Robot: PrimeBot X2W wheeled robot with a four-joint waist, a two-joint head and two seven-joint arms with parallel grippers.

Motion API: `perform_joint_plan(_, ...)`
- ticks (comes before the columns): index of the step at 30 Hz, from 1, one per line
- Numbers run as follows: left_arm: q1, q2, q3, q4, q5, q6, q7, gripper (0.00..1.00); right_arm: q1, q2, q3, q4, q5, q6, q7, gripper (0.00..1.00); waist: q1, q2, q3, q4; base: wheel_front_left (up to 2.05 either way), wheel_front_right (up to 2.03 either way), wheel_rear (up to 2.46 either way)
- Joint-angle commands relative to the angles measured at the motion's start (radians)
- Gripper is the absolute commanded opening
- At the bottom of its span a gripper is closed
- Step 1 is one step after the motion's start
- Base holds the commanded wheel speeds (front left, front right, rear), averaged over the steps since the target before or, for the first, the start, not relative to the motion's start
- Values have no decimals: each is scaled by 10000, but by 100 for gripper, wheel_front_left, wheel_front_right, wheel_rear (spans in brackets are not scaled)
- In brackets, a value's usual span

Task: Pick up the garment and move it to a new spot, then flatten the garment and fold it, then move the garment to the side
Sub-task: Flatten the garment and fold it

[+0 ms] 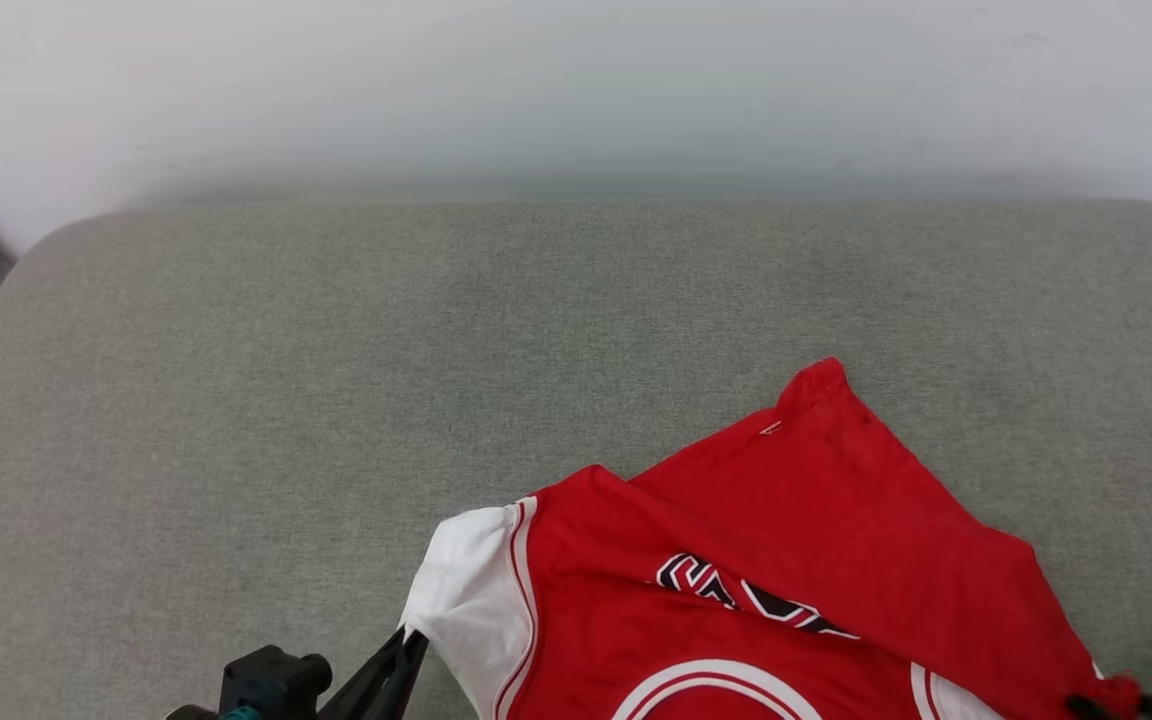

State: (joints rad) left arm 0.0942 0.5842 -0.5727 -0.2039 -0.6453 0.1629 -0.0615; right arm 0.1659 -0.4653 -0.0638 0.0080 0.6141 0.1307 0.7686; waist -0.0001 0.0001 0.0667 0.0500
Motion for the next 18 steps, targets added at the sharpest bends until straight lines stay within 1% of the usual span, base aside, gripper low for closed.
perform_joint_plan(1,-113,15,-8,-67,83,24,2,0,-211,-128,17,-158,46,0,-50,100,1,-1,77,79,0,0,0)
perform_joint_plan(6,-330,106,37,-319,208,163,140,0,-939,-575,92,-1309,203,-1,59,100,1,-1,483,372,0,0,0)
perform_joint_plan(10,-567,179,77,-661,335,186,193,0,-2016,-505,375,-2049,354,-1,550,100,1,-1,1066,643,0,0,0)
perform_joint_plan(13,-866,113,-1,-853,456,97,243,0,-2985,-641,730,-2078,-60,0,1054,100,1,-1,1609,953,0,0,0)
perform_joint_plan(18,-1439,-143,-219,-1053,665,-55,296,0,-4662,-592,1211,-1335,-575,-1,1686,100,1,-1,2508,1549,0,0,0)
